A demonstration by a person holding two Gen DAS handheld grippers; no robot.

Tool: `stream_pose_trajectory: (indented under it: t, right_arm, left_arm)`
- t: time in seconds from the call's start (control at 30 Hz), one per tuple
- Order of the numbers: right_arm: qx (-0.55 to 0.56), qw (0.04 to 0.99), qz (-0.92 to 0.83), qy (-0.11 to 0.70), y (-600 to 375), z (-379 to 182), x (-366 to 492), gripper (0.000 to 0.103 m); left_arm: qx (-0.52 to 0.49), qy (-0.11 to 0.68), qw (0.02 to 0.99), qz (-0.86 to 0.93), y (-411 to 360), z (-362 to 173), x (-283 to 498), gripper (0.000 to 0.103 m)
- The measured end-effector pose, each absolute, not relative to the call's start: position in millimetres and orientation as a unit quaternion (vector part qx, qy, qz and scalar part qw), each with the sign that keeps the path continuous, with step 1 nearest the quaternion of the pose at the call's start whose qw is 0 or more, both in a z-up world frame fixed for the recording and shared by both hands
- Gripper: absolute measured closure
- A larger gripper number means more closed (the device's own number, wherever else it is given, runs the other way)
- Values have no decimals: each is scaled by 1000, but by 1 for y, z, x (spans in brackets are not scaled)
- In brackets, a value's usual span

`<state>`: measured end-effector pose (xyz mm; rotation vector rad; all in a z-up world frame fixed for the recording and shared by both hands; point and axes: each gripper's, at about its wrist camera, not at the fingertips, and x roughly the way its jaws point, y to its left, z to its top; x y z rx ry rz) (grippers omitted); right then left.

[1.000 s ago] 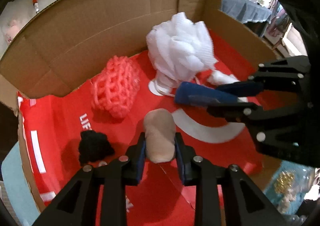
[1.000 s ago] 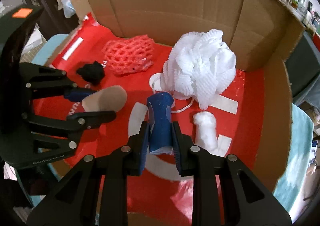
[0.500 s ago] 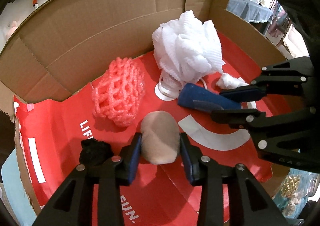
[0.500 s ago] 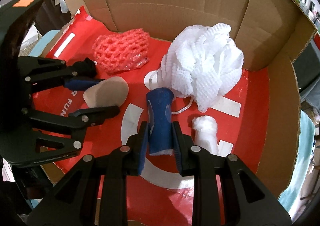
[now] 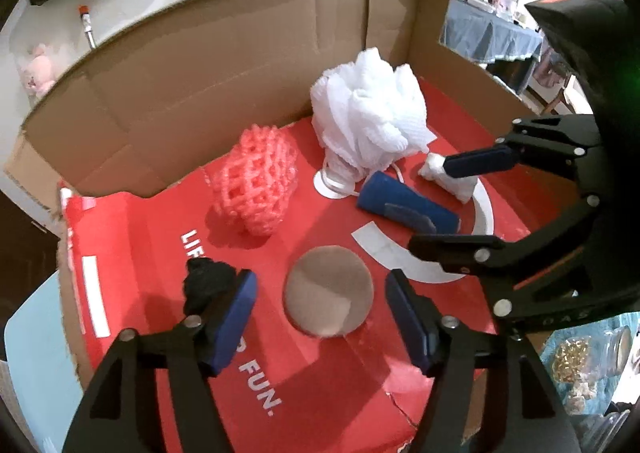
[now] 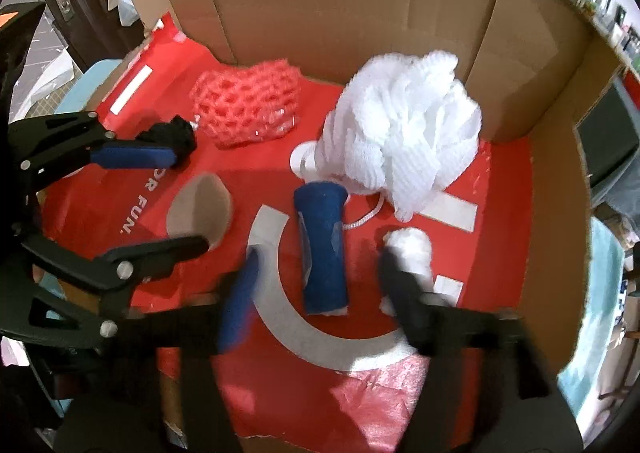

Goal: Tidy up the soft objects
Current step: 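Lower both items into the box and open both tools, then withdraw both tools from the box back toward the table items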

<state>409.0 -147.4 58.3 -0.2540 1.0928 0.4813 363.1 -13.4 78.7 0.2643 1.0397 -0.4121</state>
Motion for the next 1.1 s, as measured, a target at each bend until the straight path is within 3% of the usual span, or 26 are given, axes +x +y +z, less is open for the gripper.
stream_pose_trajectory:
  t: [0.13,0.2,0.33,0.47,0.8,1.1]
  right_arm:
    - [-120,830,221,499,-150,73,395,34]
    - [-120,835,216,491,-154,83,385,34]
    - [-116,848,206,474,-160,105,367,34]
    - [-101,863,198,453,-167,133,336,32]
    - [-77,906,180,375,-197,194,244,23]
    - [-65,941,163,291,-215,216,146,17]
  left_arm:
    - [113,476,850,-196,-3,95,349,30]
    - [108,462,858,-195,1,106,340,19]
    - [87,428,879,-190,-1,134,316,15]
    - [65,393,898,-190,1,160,287,5]
    - [41,307,934,-178,4,207,199,0]
    - [10,244,954,-172,10,212,116,0]
